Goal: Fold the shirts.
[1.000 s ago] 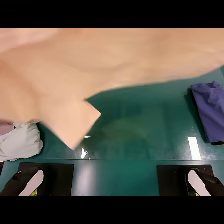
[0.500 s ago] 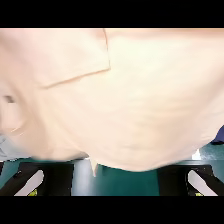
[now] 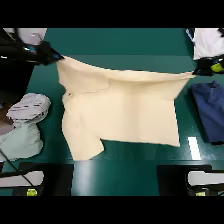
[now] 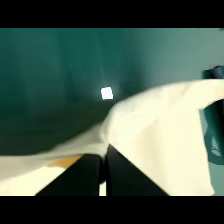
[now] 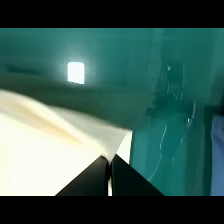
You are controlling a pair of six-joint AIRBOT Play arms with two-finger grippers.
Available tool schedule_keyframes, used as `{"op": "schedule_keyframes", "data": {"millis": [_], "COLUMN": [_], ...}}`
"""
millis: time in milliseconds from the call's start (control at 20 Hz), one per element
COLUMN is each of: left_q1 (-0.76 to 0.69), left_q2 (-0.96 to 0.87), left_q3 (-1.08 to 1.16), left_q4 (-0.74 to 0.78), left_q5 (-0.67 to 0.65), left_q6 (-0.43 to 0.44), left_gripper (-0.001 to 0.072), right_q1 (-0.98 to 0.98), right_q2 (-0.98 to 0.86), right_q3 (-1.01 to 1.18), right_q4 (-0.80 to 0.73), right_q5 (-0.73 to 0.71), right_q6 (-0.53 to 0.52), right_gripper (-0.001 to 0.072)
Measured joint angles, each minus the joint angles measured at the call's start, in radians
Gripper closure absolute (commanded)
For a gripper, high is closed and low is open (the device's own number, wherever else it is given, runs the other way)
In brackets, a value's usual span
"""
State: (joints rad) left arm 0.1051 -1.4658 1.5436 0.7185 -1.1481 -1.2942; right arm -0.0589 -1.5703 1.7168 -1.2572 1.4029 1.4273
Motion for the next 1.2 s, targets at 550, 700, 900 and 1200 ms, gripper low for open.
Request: {"op": "schedule_keyframes", "data": {"millis": [550,700,900,1200], "left_q1": [-0.040,-0.040,-0.040,-0.040], "left_q2": [-0.126,-0.129,-0.130,-0.130], "left_q3": [0.004,-0.037,-0.142,-0.218], "left_q4": [0.031,0.121,0.192,0.221], "left_q5": [0.251,0.216,0.185,0.144], "left_q6": [0.175,0.181,0.185,0.164], "left_gripper": [0.0680,0.0680,0.0679,0.0174], "right_q1": [0.010,0.021,0.050,0.109], "right_q2": [-0.060,-0.055,-0.053,-0.051], "right_q3": [-0.016,-0.077,-0.208,-0.331], "right_q4": [0.001,-0.016,-0.027,-0.026], "right_q5": [-0.332,-0.306,-0.283,-0.275], "right_q6": [-0.002,-0.009,-0.013,-0.014], "right_gripper": [0.0701,0.0701,0.0701,0.0561]}}
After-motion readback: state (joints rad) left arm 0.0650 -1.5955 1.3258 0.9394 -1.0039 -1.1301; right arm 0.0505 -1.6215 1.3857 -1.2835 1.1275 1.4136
